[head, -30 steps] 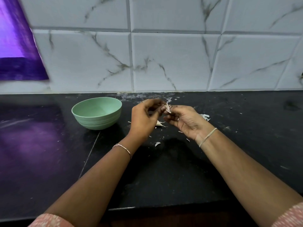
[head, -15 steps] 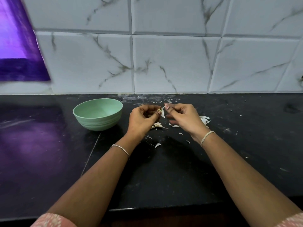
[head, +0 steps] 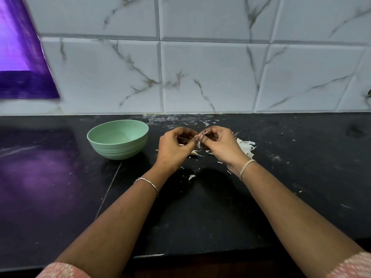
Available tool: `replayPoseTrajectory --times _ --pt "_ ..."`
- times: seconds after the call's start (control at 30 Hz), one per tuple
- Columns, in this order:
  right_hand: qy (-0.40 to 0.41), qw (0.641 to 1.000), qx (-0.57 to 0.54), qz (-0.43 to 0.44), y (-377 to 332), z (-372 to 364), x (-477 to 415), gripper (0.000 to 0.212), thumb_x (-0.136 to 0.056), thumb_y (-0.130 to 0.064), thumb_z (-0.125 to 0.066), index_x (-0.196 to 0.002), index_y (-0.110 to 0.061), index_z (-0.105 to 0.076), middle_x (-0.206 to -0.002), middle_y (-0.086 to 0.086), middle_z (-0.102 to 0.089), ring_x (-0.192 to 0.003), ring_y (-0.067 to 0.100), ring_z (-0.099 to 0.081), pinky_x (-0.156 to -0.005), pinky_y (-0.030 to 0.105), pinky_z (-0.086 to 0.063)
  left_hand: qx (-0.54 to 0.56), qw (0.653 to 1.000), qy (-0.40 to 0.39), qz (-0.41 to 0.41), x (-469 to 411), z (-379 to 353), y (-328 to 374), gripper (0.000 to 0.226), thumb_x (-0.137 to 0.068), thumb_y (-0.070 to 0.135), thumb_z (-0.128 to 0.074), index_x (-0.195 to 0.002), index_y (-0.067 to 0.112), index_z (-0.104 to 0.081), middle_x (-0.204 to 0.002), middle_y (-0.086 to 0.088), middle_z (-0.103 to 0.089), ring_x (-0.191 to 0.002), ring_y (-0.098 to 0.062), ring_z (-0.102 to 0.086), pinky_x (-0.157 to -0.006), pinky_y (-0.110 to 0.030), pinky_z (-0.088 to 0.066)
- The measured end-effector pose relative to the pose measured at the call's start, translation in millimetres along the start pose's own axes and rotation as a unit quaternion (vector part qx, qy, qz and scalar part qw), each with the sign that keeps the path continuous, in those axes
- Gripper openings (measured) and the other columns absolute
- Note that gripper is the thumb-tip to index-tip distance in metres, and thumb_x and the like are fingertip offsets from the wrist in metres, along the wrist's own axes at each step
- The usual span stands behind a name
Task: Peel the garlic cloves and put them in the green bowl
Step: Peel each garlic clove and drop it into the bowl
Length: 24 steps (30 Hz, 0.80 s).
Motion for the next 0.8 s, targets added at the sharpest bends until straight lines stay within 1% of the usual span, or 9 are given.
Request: replayPoseTrajectory --times 0.07,0.13,0.23,0.33,0.4,0.53,0.63,0.73,0.8 --pt "0.006 1.000 0.017 0.005 0 0 0 0.017 -0.090 -0.008 -0.066 -0.079 -0.021 -0.064 -0.074 0.001 -0.066 -0.070 0.014 -0.061 -0.073 0.036 -0.052 0.001 1.000 -0.001 0.005 0 -1 0 0.014 -0.080 0.015 -0.077 -0.077 0.026 -0.069 -0.076 0.007 -0.072 -0.068 -0.006 -0.066 -0.068 -0.026 -0.056" --pt "0.014 0.999 0.050 0.017 0 -2 -1 0.016 -0.091 -0.011 -0.065 -0.080 -0.023 -0.062 -0.077 -0.001 -0.066 -0.072 0.013 -0.060 -0.071 0.033 -0.050 0.012 1.000 0.000 0.016 0 -2 -1 0.014 -0.080 0.014 -0.077 -0.076 0.025 -0.068 -0.073 0.008 -0.070 -0.065 -0.006 -0.063 -0.065 -0.024 -0.054" --pt "0.020 0.988 0.143 0.061 -6 -5 1 0.005 -0.093 -0.012 -0.060 -0.091 -0.016 -0.062 -0.085 0.001 -0.065 -0.076 0.015 -0.058 -0.072 0.028 -0.046 0.029 0.999 0.016 0.028 0 0 1 0.016 -0.078 0.009 -0.075 -0.074 0.022 -0.067 -0.071 0.008 -0.068 -0.063 -0.005 -0.062 -0.064 -0.020 -0.052" --pt "0.027 0.965 0.237 0.111 -13 -5 2 0.008 -0.093 -0.007 -0.053 -0.099 -0.007 -0.059 -0.098 0.007 -0.064 -0.091 0.022 -0.058 -0.081 0.033 -0.044 0.052 0.998 0.033 0.034 0 3 1 0.017 -0.076 0.005 -0.073 -0.074 0.021 -0.067 -0.073 0.004 -0.068 -0.066 -0.008 -0.062 -0.067 -0.024 -0.054" --pt "0.031 0.955 0.269 0.122 -15 -2 2 0.009 -0.094 -0.007 -0.052 -0.100 -0.006 -0.058 -0.101 0.008 -0.062 -0.095 0.023 -0.056 -0.081 0.031 -0.041 0.066 0.997 0.026 0.035 -1 2 0 0.019 -0.076 0.004 -0.074 -0.074 0.022 -0.067 -0.073 0.004 -0.068 -0.068 -0.011 -0.063 -0.070 -0.027 -0.055" --pt "0.050 0.942 0.315 0.107 -17 12 2 0.010 -0.096 -0.008 -0.049 -0.102 -0.007 -0.057 -0.104 0.007 -0.059 -0.096 0.023 -0.055 -0.081 0.032 -0.040 0.099 0.994 0.015 0.040 0 0 0 0.019 -0.078 0.003 -0.074 -0.075 0.020 -0.067 -0.069 0.003 -0.067 -0.066 -0.013 -0.064 -0.068 -0.028 -0.055" --pt "0.085 0.935 0.333 0.081 -14 34 -1 0.009 -0.096 -0.010 -0.050 -0.101 -0.008 -0.058 -0.104 0.007 -0.059 -0.095 0.023 -0.056 -0.079 0.031 -0.040 0.167 0.984 0.017 0.064 0 1 0 0.017 -0.081 -0.004 -0.071 -0.077 0.012 -0.066 -0.067 0.002 -0.065 -0.064 -0.013 -0.064 -0.069 -0.029 -0.058" --pt "0.111 0.920 0.371 0.055 -7 57 -4 0.011 -0.096 -0.016 -0.056 -0.100 -0.011 -0.065 -0.103 0.007 -0.062 -0.096 0.025 -0.058 -0.080 0.032 -0.041 0.226 0.970 0.008 0.091 1 -1 0 0.013 -0.085 -0.008 -0.067 -0.081 0.005 -0.064 -0.068 0.001 -0.067 -0.062 -0.012 -0.065 -0.066 -0.026 -0.059" --pt "0.100 0.915 0.390 0.032 -2 68 -6 0.016 -0.096 -0.020 -0.057 -0.104 -0.016 -0.070 -0.106 0.007 -0.061 -0.098 0.025 -0.059 -0.083 0.032 -0.043 0.250 0.962 -0.012 0.107 2 -3 1 0.008 -0.087 -0.006 -0.065 -0.087 0.002 -0.063 -0.074 -0.007 -0.068 -0.063 -0.014 -0.066 -0.063 -0.024 -0.058"
Point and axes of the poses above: each hand's wrist, its own x-axis away from the middle knuckle, its own z-axis out of the back of the hand, y = z × x, the point moved 5 cm from there along -x, towards the middle knuckle
